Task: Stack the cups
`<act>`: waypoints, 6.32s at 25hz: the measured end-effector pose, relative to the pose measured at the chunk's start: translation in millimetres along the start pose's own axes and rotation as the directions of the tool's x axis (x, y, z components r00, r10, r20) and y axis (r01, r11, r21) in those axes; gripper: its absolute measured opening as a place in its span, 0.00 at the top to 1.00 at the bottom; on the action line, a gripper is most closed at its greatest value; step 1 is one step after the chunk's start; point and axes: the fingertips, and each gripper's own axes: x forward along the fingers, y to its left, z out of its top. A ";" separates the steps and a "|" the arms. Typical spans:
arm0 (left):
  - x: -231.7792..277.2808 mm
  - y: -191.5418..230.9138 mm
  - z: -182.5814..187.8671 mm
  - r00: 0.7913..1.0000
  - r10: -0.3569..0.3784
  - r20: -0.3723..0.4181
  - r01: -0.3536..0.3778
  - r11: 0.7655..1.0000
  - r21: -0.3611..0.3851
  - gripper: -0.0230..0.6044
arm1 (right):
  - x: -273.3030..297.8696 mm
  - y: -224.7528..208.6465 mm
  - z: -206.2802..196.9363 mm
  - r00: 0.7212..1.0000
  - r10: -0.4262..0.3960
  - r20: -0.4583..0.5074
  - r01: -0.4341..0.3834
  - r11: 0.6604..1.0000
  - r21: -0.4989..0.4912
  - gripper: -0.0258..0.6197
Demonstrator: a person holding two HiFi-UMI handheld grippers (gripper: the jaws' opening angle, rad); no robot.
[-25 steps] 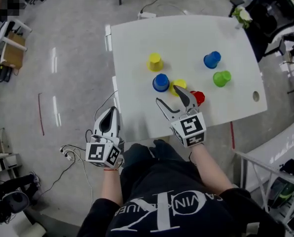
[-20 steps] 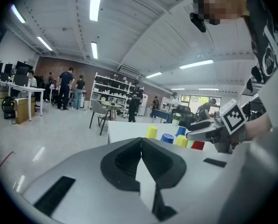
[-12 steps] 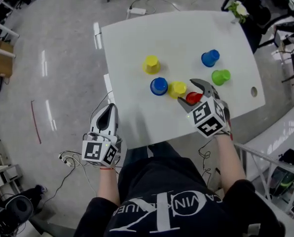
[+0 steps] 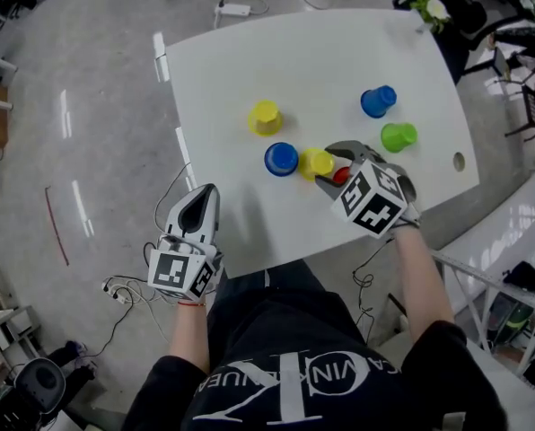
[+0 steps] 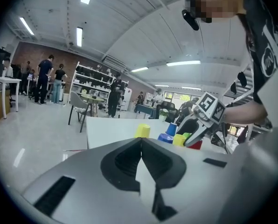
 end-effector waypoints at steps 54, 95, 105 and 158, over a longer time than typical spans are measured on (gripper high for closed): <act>47.1 -14.1 20.4 0.976 -0.218 -0.025 0.220 0.974 0.056 0.96 | -46.1 -26.3 -58.2 0.935 -0.327 0.136 0.214 0.828 0.519 0.59; 46.2 -34.6 35.7 0.992 0.098 0.084 -0.095 0.995 -0.042 0.96 | -30.0 -42.2 -48.2 0.969 -0.078 0.236 0.022 0.972 0.233 0.42; 54.6 -34.6 44.6 0.992 0.085 0.097 -0.084 0.996 -0.019 0.96 | -79.8 -73.7 -79.1 0.941 -0.241 0.238 0.155 0.931 0.330 0.42; 14.6 -9.8 26.8 0.943 0.305 0.133 -0.286 0.948 -0.143 0.96 | -71.2 -44.2 60.4 0.912 0.008 0.411 -0.057 0.993 0.107 0.58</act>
